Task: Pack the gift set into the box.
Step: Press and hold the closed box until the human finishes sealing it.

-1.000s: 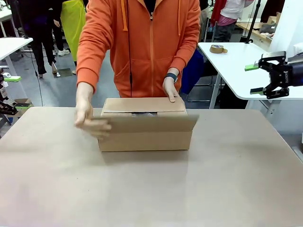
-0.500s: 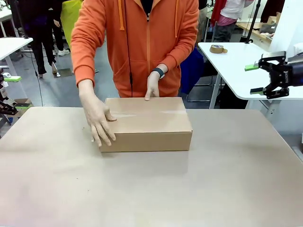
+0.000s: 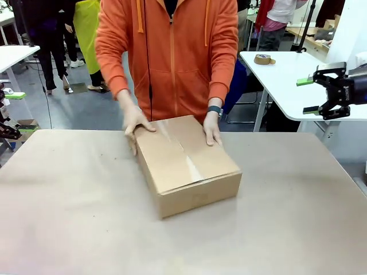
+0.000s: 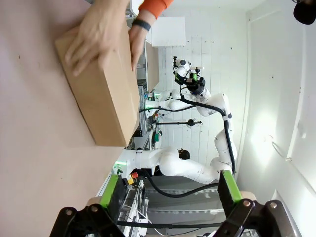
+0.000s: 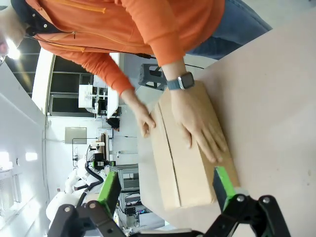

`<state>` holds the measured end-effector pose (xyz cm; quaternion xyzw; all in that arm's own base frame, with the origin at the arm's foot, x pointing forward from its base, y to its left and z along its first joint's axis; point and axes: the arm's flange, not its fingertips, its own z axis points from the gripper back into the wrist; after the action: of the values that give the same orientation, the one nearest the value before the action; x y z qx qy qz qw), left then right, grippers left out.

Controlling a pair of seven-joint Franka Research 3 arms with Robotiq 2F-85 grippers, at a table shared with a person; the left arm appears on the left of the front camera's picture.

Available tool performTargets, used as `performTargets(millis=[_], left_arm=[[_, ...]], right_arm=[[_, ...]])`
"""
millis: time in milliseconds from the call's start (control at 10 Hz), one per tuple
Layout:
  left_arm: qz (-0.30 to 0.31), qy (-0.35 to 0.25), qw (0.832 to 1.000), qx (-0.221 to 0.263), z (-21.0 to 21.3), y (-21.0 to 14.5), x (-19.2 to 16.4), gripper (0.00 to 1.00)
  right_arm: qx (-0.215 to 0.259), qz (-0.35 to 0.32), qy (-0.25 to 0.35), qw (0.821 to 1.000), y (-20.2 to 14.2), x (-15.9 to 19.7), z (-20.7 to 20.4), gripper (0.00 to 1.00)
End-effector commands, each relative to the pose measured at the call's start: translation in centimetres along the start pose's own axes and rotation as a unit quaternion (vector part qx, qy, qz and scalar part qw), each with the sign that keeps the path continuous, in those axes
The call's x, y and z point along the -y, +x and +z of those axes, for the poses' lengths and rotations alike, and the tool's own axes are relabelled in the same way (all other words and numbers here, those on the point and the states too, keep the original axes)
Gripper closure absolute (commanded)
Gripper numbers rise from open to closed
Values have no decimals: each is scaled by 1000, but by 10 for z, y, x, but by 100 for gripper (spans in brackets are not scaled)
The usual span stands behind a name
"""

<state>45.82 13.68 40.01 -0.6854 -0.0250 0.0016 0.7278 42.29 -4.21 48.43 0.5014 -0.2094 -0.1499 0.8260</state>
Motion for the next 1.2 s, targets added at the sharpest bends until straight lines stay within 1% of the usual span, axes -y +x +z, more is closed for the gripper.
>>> performTargets(millis=[0, 800, 900, 1000, 1100], left_arm=[[-10, 2, 1000, 1, -1, -3, 0, 0], [-10, 2, 1000, 1, -1, -3, 0, 0], [0, 0, 1000, 0, 0, 0, 0, 0], [-83, 41, 992, -86, -60, 17, 15, 0], [-117, 69, 978, -156, -122, 28, 21, 0]], right_arm=[[-1, 4, -5, 1000, -1, 1, 0, 0], [-1, 4, -5, 1000, -1, 1, 0, 0], [0, 0, 0, 1000, 0, 0, 0, 0], [-62, 106, 15, 992, 0, -25, -58, 0], [-132, 180, 40, 974, -12, -46, -119, 0]])
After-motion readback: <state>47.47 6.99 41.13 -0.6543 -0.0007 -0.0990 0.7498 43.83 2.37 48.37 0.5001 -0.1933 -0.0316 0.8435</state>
